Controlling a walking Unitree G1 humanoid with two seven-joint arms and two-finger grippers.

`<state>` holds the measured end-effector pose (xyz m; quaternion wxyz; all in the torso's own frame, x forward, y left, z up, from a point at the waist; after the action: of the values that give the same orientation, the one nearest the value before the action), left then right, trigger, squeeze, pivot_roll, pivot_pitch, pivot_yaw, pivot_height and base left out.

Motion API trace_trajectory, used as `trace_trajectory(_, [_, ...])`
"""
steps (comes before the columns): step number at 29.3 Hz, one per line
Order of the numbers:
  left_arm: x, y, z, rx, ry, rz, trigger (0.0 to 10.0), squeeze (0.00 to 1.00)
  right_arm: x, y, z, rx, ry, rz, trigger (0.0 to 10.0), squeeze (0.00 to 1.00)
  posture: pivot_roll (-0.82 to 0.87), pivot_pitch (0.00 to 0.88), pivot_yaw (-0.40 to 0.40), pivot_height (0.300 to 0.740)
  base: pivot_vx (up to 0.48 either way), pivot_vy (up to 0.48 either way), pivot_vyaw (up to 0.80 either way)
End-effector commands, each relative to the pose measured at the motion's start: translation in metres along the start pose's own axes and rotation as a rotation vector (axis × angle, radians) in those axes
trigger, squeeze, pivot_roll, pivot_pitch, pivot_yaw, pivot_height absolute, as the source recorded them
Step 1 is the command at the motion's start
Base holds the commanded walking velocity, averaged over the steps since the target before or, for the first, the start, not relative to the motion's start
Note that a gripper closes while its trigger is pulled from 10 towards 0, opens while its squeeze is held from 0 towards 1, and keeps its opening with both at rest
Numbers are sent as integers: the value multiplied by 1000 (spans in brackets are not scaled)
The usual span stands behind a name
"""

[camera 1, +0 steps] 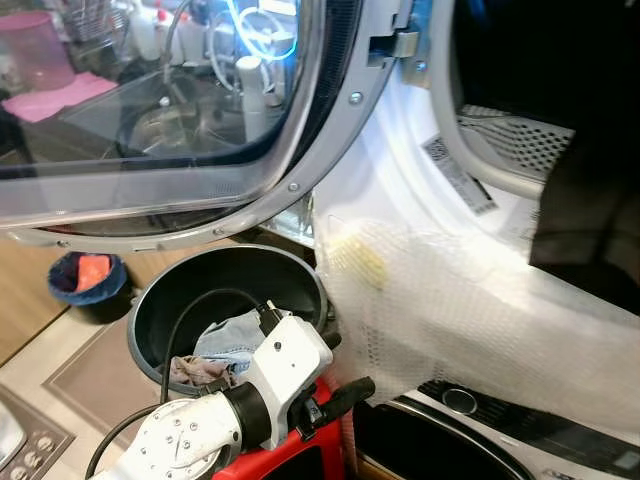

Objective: Clothes washing

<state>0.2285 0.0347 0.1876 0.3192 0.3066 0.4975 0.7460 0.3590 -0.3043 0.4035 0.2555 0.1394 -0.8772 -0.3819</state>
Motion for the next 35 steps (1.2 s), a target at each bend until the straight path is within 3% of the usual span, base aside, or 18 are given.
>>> trace_trajectory(1, [0,-3,-2,4,-15,10,10000,0,-12,-36,-13,-21,-158,175,10000,0,5,147,15,740,0,0,0])
trace_trajectory(4, [1,-3,-1,2,-13,11,10000,0,-16,-39,-25,13,-274,203,10000,0,5,147,15,740,0,0,0])
trace_trajectory(6, [1,-3,0,0,-11,12,10000,0,-20,-33,-43,12,-460,192,10000,0,10,143,15,740,0,0,0])
trace_trajectory(11, [0,-2,-1,0,-9,7,10000,0,-26,-12,-58,-41,-628,81,10000,0,9,147,12,740,0,0,0])
trace_trajectory(13, [0,-2,-1,2,-8,7,10000,0,-27,-9,-58,-49,-638,67,10000,0,9,147,12,740,0,0,0])
trace_trajectory(15, [-1,-2,-2,4,-9,6,10000,0,-32,8,-66,-148,-754,-57,10000,0,8,149,14,740,0,0,0])
trace_trajectory(17, [-1,-1,-1,3,-8,4,10000,0,-36,17,-67,-191,-783,-110,10000,0,7,150,15,740,0,0,0])
trace_trajectory(20, [-1,-1,0,4,-10,3,10000,0,-37,36,-73,-373,-895,-283,10000,0,1,152,24,740,0,0,0])
trace_trajectory(21, [-2,-1,0,4,-10,2,10000,0,-40,39,-72,-425,-895,-321,10000,0,-1,153,26,740,0,0,0])
trace_trajectory(22, [-2,-1,-1,4,-14,1,10000,0,-43,41,-72,-579,-898,-408,10000,0,-2,153,27,740,0,0,0])
trace_trajectory(24, [-3,0,-1,4,-15,-1,10000,0,-46,42,-71,-683,-900,-461,10000,0,-2,155,28,740,0,0,0])
trace_trajectory(25, [-3,0,-1,4,-15,-2,10000,0,-51,41,-69,-858,-878,-545,10000,0,-2,155,28,740,0,0,0])
trace_trajectory(26, [-3,0,-1,4,-14,-3,10000,0,-56,42,-65,-973,-819,-602,10000,0,2,155,24,740,0,0,0])
trace_trajectory(28, [-3,1,-1,4,-10,-3,10000,0,-59,45,-63,-1119,-745,-688,10000,0,10,157,20,740,0,0,0])
trace_trajectory(33, [0,-1,-2,11,0,3,10000,0,-38,66,-68,-1140,-548,-879,10000,0,11,161,12,740,0,0,0])
trace_trajectory(35, [0,0,-2,12,0,2,10000,0,-29,71,-69,-1060,-511,-898,10000,0,8,164,13,740,0,0,0])
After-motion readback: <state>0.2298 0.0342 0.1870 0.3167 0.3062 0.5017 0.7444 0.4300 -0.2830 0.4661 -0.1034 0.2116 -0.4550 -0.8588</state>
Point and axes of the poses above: a point about 5 cm out from each wrist's last joint towards the gripper, its own x axis pointing back from the gripper into the wrist, its own y axis along the axis of the wrist's last joint, z = x × y, the point moved 6 cm from there along -x, pointing out of the wrist towards the gripper, and after that the axes turned 9 degrees about -x, right-handed, at the moved point
